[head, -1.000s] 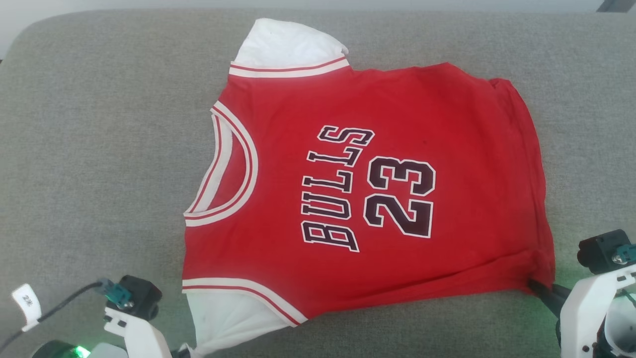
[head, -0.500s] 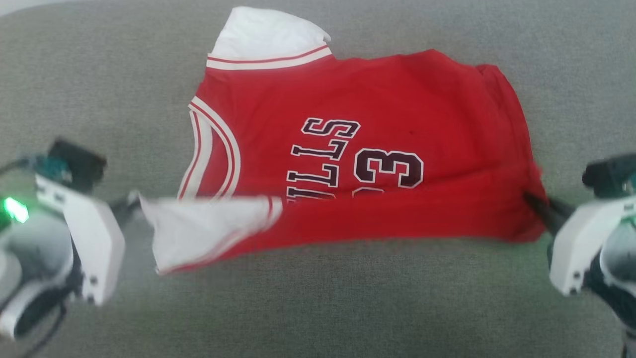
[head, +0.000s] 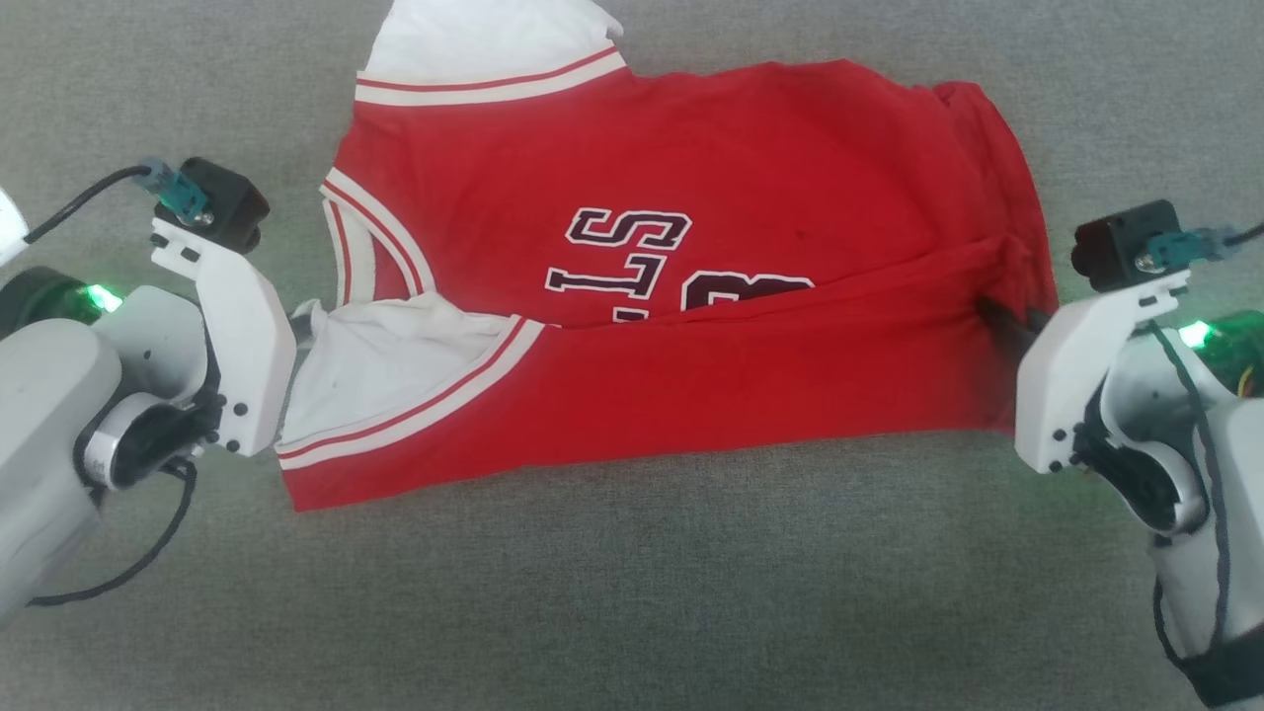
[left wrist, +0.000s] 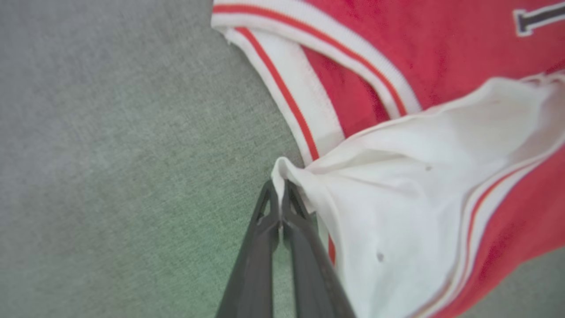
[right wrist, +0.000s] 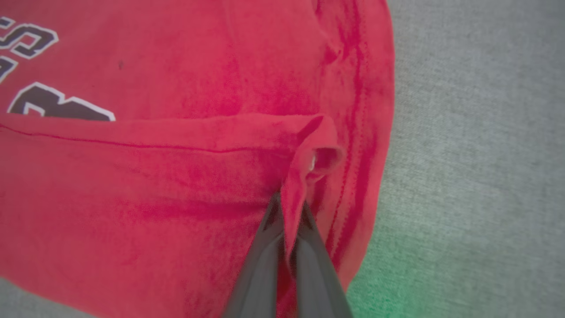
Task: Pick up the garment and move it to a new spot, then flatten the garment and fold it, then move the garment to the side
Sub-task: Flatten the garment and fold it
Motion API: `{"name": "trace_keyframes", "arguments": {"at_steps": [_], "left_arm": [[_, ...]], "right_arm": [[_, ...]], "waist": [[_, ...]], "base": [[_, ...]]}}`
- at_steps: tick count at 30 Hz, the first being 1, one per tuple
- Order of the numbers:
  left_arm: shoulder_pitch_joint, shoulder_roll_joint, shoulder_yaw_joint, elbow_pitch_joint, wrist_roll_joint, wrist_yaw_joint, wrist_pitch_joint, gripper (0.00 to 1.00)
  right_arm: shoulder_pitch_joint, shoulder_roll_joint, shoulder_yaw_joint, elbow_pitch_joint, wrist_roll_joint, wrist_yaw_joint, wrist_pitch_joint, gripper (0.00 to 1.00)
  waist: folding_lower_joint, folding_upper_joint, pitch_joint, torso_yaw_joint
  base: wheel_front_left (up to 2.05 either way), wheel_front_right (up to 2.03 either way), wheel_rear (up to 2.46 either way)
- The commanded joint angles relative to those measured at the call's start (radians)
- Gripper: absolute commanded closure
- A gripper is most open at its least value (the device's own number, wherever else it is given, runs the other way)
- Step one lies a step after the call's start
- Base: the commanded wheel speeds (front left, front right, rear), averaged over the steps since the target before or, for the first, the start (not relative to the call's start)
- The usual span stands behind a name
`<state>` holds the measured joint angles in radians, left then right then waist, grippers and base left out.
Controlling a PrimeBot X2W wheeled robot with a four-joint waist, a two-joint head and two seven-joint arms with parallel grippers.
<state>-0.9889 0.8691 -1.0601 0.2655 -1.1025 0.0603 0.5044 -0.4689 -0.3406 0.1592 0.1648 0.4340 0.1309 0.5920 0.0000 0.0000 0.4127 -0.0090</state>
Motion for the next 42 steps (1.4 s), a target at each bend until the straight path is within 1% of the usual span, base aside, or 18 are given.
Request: {"name": "trace_keyframes", "arguments": {"at_steps": [1,4,5,6,7,8,9,10,15,17,21,25,28,32,34,37,42], "left_arm": [[-0.007,-0.026,0.001,0.057,-0.019,-0.023,0.006,1.0],[-0.008,-0.071,0.003,0.153,-0.053,-0.046,0.013,1.0],[-0.012,-0.082,0.007,0.178,-0.058,-0.046,0.014,0.78],[-0.016,-0.09,0.013,0.2,-0.066,-0.041,0.015,0.64],[-0.016,-0.09,0.013,0.2,-0.066,-0.041,0.015,0.64],[-0.019,-0.097,0.017,0.214,-0.073,-0.038,0.019,0.47],[-0.024,-0.1,0.019,0.22,-0.074,-0.041,0.02,0.03],[-0.029,-0.104,0.026,0.224,-0.083,-0.037,0.02,0.0],[-0.027,-0.087,0.043,0.176,-0.092,0.004,0.013,0.0],[-0.005,-0.063,0.042,0.131,-0.089,0.031,0.016,0.0],[0.047,-0.01,0.059,-0.002,-0.114,0.11,0.01,0.0],[0.122,0.056,0.068,-0.157,-0.134,0.198,0.006,0.0],[0.18,0.094,0.07,-0.267,-0.158,0.259,0.0,0.0],[0.251,0.13,0.07,-0.368,-0.186,0.323,-0.019,0.0],[0.281,0.143,0.066,-0.394,-0.189,0.347,-0.027,0.0],[0.311,0.149,0.065,-0.406,-0.202,0.365,-0.042,0.0],[0.339,0.128,0.072,-0.345,-0.219,0.362,-0.078,0.0]], "right_arm": [[-0.021,0.01,0.02,0.037,0.001,0.0,-0.007,1.0],[-0.041,0.017,0.041,0.081,0.009,0.0,-0.018,1.0],[-0.045,0.014,0.053,0.092,0.012,0.0,-0.014,0.96],[-0.049,0.01,0.059,0.097,0.015,0.0,-0.014,0.8],[-0.049,0.01,0.059,0.097,0.015,0.0,-0.014,0.8],[-0.051,0.007,0.056,0.101,0.016,0.0,-0.019,0.62],[-0.053,0.002,0.056,0.103,0.018,0.0,-0.019,0.27],[-0.054,-0.005,0.055,0.1,0.019,0.0,-0.022,0.0],[-0.028,-0.022,0.015,0.051,0.015,0.0,-0.063,0.0],[-0.012,-0.022,-0.013,0.019,0.007,0.0,-0.088,0.0],[0.033,-0.009,-0.088,-0.054,-0.043,0.0,-0.152,0.0],[0.078,0.043,-0.17,-0.134,-0.099,0.0,-0.208,0.0],[0.111,0.081,-0.225,-0.197,-0.146,0.0,-0.258,0.0],[0.146,0.142,-0.293,-0.276,-0.217,0.0,-0.335,0.0],[0.166,0.174,-0.314,-0.305,-0.243,0.0,-0.359,0.0],[0.187,0.209,-0.33,-0.339,-0.272,0.0,-0.377,0.0],[0.214,0.244,-0.333,-0.372,-0.289,0.0,-0.379,0.0]], "waist": [[0.0,0.0,0.001,-0.004],[0.0,0.0,-0.007,-0.006],[0.0,0.0,-0.012,-0.005],[0.0,0.0,-0.018,-0.004],[0.0,0.0,-0.018,-0.004],[0.0,0.0,-0.025,-0.002],[0.0,0.0,-0.033,0.0],[0.0,0.0,-0.039,0.003],[0.0,0.0,-0.071,0.022],[0.0,0.0,-0.083,0.03],[0.0,0.0,-0.101,0.043],[0.0,0.0,-0.112,0.046],[0.0,0.0,-0.115,0.044],[0.0,0.0,-0.115,0.034],[0.0,0.0,-0.113,0.024],[0.0,0.0,-0.106,0.009],[0.0,0.0,-0.088,-0.017]], "base": [[0.0,0.0,0.0],[0.0,0.0,0.0],[0.0,0.0,0.0],[0.0,0.0,0.0],[0.0,0.0,0.0],[0.0,0.0,0.0],[0.0,0.0,0.0],[0.0,0.0,0.0],[0.0,0.0,0.0],[0.0,0.0,0.0],[0.0,0.0,0.0],[0.0,0.0,0.0],[0.0,0.0,0.0],[0.0,0.0,0.0],[0.0,0.0,0.0],[0.0,0.0,0.0],[0.0,0.0,0.0]]}}
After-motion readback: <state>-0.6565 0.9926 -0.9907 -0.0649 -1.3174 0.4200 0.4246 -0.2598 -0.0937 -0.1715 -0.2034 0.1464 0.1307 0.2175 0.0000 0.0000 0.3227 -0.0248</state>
